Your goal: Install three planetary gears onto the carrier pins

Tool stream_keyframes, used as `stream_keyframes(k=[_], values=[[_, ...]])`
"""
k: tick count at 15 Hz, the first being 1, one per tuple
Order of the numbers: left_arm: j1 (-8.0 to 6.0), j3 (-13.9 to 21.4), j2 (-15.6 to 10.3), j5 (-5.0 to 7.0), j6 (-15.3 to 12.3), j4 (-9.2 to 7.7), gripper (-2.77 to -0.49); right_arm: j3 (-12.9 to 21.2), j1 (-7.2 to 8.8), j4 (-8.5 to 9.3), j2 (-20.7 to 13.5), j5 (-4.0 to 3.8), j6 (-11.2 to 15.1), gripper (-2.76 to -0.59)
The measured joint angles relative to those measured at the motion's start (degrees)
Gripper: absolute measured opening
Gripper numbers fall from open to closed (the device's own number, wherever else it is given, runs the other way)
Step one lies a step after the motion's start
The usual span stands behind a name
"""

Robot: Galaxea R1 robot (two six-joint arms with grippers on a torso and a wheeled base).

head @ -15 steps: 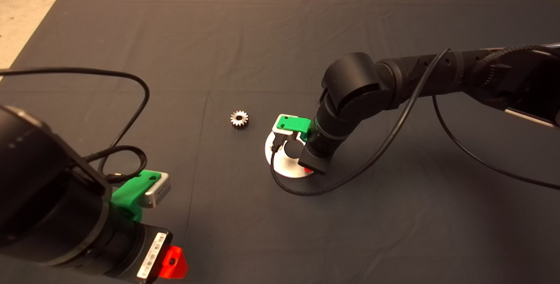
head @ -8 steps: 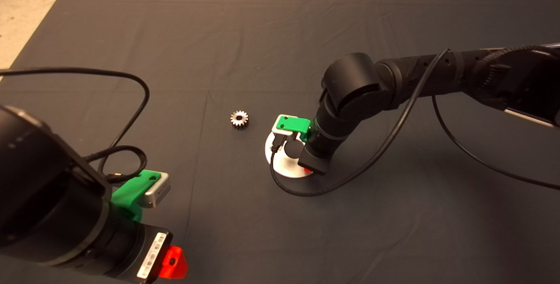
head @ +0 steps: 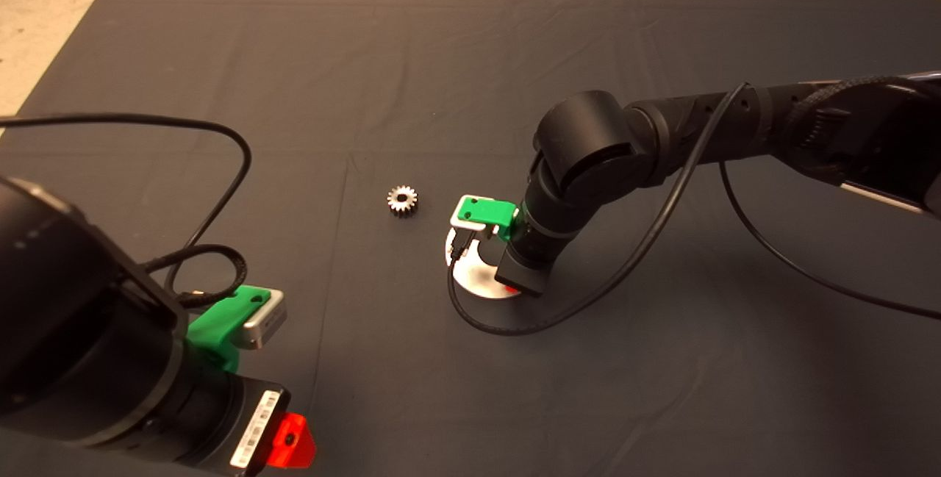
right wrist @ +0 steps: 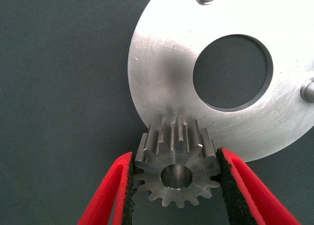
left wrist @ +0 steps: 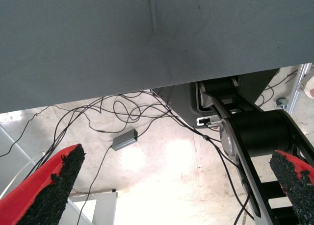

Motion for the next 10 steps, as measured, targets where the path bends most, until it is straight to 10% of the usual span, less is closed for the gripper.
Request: stream_keyframes(k=[10], values=[[0.00, 0.00, -0.01, -0.02, 0.00, 0.00, -0.51, 0.00, 0.00, -0.02, -0.41, -0.02, 0.00, -2.31]])
